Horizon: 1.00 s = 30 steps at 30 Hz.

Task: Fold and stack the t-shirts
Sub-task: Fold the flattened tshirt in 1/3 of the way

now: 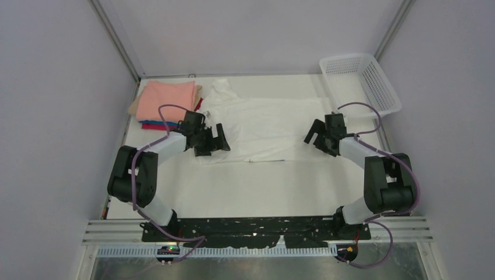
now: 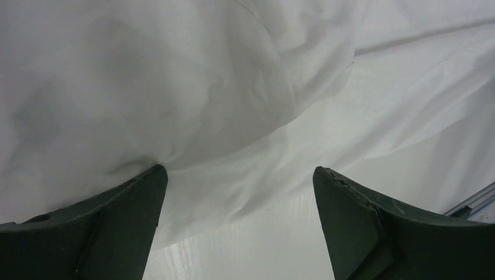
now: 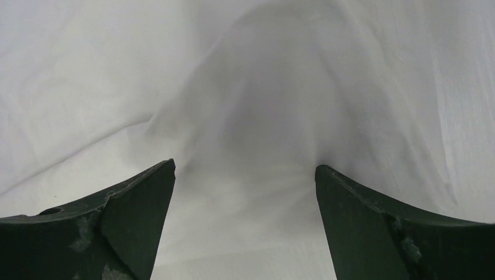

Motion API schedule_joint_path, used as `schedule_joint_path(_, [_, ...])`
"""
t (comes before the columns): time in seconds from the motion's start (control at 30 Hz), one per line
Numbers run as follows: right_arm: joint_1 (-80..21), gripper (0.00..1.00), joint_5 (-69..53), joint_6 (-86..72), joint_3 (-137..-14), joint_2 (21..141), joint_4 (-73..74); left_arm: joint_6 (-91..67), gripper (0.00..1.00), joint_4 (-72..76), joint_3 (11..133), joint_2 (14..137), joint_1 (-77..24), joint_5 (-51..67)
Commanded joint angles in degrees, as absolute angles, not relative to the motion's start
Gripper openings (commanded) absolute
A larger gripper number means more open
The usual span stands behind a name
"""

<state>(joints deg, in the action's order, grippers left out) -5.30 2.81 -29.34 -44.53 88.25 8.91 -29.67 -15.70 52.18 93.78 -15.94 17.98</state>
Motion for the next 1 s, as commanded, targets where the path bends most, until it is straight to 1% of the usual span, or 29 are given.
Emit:
schedule_joint_path(0.0, [-4.1, 0.95, 2.7, -31.9, -37.3, 82.1, 15.6, -30.5, 1.00, -20.0, 45.4, 90.5, -15.8, 15.9])
schedule_joint_path(0.1, [-3.8, 0.95, 2.0, -33.3, -33.5, 76.4, 18.1, -32.2, 1.00, -19.8, 40.7, 86.1, -15.9, 16.7])
schedule_joint_path(0.2, [-3.8, 0.95, 1.0, -38.0, -27.1, 70.5, 19.0, -34.4, 1.00, -19.3, 36.2, 82.5, -16.6, 17.1])
schedule_joint_path(0.27, [-3.8, 0.95, 2.3, -39.3, -24.4, 65.4, 21.5, -35.8, 1.00, -19.2, 33.2, 79.7, -17.5, 17.1])
schedule_joint_path(0.37, [-3.6, 0.95, 6.5, -39.0, -22.6, 56.8, 25.7, -38.0, 1.00, -19.5, 29.0, 75.7, -19.3, 16.9])
schedule_joint_path(0.5, [-3.6, 0.95, 5.7, -39.8, -20.9, 49.1, 30.3, -42.8, 1.00, -21.3, 23.7, 69.4, -23.5, 15.6])
schedule_joint_path(0.67, [-3.6, 0.95, 5.3, -40.5, -19.6, 42.1, 37.0, -49.5, 1.00, -26.7, 18.5, 58.0, -29.2, 11.8])
schedule_joint_path(0.83, [-3.7, 0.95, 4.2, -40.4, -19.9, 36.5, 38.4, -51.4, 1.00, -39.7, 17.8, 42.1, -29.6, 5.5])
schedule_joint_path(0.97, [-3.7, 0.95, 4.5, -37.8, -22.4, 36.3, 37.6, -52.3, 1.00, -42.4, 19.2, 34.2, -29.6, 4.0])
